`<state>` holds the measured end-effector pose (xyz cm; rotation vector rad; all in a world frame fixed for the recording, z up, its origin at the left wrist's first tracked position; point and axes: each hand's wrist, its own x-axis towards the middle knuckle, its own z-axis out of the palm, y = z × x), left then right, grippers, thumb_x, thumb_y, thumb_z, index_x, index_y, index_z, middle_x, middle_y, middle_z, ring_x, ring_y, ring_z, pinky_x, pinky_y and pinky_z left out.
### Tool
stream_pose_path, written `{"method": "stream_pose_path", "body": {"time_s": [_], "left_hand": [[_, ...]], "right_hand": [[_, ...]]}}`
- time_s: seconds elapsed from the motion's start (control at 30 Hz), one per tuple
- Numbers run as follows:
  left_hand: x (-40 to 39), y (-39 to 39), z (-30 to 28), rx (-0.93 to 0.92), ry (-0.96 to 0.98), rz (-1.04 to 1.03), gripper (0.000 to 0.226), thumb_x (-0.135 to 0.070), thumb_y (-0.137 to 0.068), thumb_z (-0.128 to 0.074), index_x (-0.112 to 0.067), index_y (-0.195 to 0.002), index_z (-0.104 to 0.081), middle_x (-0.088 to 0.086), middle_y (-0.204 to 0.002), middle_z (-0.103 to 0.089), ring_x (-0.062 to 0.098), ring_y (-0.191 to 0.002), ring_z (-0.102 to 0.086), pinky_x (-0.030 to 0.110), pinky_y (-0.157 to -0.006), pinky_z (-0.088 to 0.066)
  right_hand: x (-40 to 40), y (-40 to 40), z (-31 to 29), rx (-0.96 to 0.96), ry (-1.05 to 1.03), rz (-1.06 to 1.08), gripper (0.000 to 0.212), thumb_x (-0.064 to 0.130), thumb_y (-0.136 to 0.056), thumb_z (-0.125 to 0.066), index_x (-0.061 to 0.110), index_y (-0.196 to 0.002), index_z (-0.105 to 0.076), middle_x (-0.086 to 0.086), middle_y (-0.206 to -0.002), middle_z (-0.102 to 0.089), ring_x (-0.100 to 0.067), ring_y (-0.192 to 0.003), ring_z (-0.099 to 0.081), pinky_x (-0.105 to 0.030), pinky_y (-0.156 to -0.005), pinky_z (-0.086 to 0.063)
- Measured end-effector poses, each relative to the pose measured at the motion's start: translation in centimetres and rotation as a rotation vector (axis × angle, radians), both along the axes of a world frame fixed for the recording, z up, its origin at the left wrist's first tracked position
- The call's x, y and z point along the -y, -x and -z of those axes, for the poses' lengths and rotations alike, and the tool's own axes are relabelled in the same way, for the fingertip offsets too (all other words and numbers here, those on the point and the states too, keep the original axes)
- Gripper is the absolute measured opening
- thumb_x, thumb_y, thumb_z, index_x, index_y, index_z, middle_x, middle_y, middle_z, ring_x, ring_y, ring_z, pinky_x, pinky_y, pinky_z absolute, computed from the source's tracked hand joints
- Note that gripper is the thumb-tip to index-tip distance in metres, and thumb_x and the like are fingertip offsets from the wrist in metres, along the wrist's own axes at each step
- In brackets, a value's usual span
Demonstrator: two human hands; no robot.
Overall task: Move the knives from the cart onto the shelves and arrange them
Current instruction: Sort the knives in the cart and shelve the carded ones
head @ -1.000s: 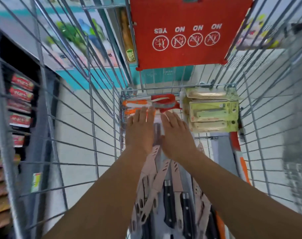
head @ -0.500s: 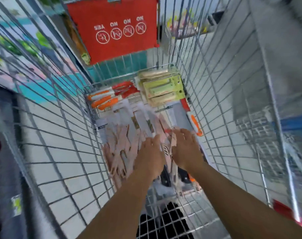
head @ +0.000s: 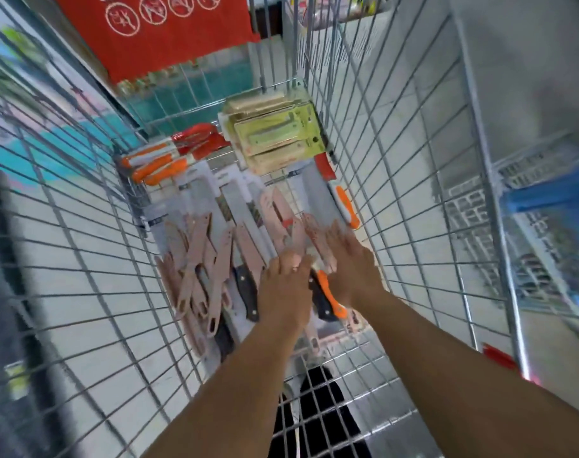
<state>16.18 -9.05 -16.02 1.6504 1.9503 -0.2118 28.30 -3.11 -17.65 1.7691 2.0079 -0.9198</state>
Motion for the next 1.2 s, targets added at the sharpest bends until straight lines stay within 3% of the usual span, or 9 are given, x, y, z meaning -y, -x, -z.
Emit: {"method": "stream_pose_path", "body": {"time_s": [0.17,0.23,0.37,0.53,0.77,0.87,0.93,1.07,1.2], "left_hand": [[0.4,0.3,-0.4,-0.045,0.000,-0.154,0.056,-0.017,-0.094,-0.044,-0.026,-0.145,-0.022,0.010,-0.149,-0.017,0.031,-0.133,-0.022,0.039,-0.109,-0.025],[0.3,0.1,-0.8,-0.015,0.004,-0.169,0.052,-0.020,-0.095,-0.044,-0.028,-0.143,-0.026,0.008,-0.145,-0.019,0.030,-0.130,-0.023,0.038,-0.109,-0.024],[0.1,-0.1,-0.7,-0.013,-0.042,-0.104,0.038,-0.024,-0.096,-0.041,-0.023,-0.134,-0.040,0.005,-0.128,-0.039,0.027,-0.117,-0.034,0.034,-0.101,-0.029],[-0.9,0.0,-0.5,0.464,-0.127,-0.373,0.030,-0.017,-0.101,-0.034,-0.020,-0.117,-0.059,-0.003,-0.103,-0.061,0.019,-0.094,-0.057,0.031,-0.083,-0.045],[-3.8,1.3,-1.9,0.654,-0.108,-0.778,0.039,-0.031,-0.101,-0.040,-0.024,-0.139,-0.044,-0.002,-0.121,-0.059,0.013,-0.105,-0.057,0.025,-0.092,-0.044],[-4.7,1.9,-1.6,0.614,-0.104,-0.798,0.035,-0.024,-0.099,-0.042,-0.024,-0.133,-0.047,0.001,-0.118,-0.062,0.017,-0.095,-0.060,0.032,-0.087,-0.050],[-4.9,2.3,-1.2,0.538,-0.072,-0.824,0.038,-0.021,-0.098,-0.040,-0.022,-0.135,-0.045,0.008,-0.125,-0.060,0.025,-0.101,-0.060,0.040,-0.089,-0.051],[-5.0,2.4,-0.5,0.415,-0.062,-0.770,0.037,-0.021,-0.099,-0.041,-0.017,-0.136,-0.045,0.009,-0.127,-0.055,0.024,-0.110,-0.056,0.031,-0.088,-0.046],[-5.9,1.5,0.0,0.467,-0.127,-0.621,0.047,-0.024,-0.096,-0.045,-0.026,-0.142,-0.034,0.007,-0.114,-0.052,0.019,-0.093,-0.058,0.032,-0.081,-0.050]], "right_hand": [[0.5,0.3,-1.8,0.040,-0.088,-0.065,0.067,0.039,-0.085,-0.062,0.023,-0.142,-0.033,-0.007,-0.146,-0.029,-0.031,-0.127,-0.035,-0.040,-0.103,-0.037],[1.0,0.9,-1.8,-0.008,-0.028,-0.092,0.063,0.033,-0.085,-0.063,0.019,-0.140,-0.035,-0.007,-0.151,-0.029,-0.032,-0.123,-0.046,-0.042,-0.094,-0.046],[1.3,2.1,-1.7,-0.026,-0.013,0.052,0.039,0.019,-0.085,-0.061,0.012,-0.121,-0.046,-0.009,-0.130,-0.049,-0.032,-0.103,-0.059,-0.039,-0.076,-0.050],[0.2,2.4,-3.3,-0.247,0.047,0.290,0.015,0.027,-0.085,-0.058,0.013,-0.090,-0.060,-0.004,-0.083,-0.064,-0.025,-0.078,-0.062,-0.034,-0.067,-0.050],[-1.9,3.4,-4.0,-0.436,-0.028,0.049,0.029,0.013,-0.096,-0.041,0.011,-0.115,-0.064,-0.007,-0.109,-0.063,-0.020,-0.101,-0.056,-0.024,-0.083,-0.039],[-3.9,3.4,-2.2,-0.287,-0.207,-0.011,0.037,0.009,-0.093,-0.041,0.007,-0.128,-0.054,-0.013,-0.126,-0.055,-0.028,-0.120,-0.049,-0.034,-0.102,-0.038],[-5.1,3.3,-1.6,-0.114,-0.193,0.003,0.050,0.021,-0.096,-0.043,0.006,-0.143,-0.033,-0.015,-0.148,-0.033,-0.032,-0.138,-0.029,-0.039,-0.114,-0.024],[-6.1,3.7,-0.8,0.025,-0.111,0.032,0.069,0.040,-0.098,-0.039,0.007,-0.150,-0.010,-0.011,-0.158,-0.005,-0.031,-0.144,-0.007,-0.044,-0.119,-0.014],[-6.8,4.3,-1.0,0.137,-0.203,0.011,0.054,0.024,-0.090,-0.056,0.005,-0.137,-0.036,-0.015,-0.145,-0.026,-0.033,-0.133,-0.025,-0.040,-0.110,-0.026]]}}
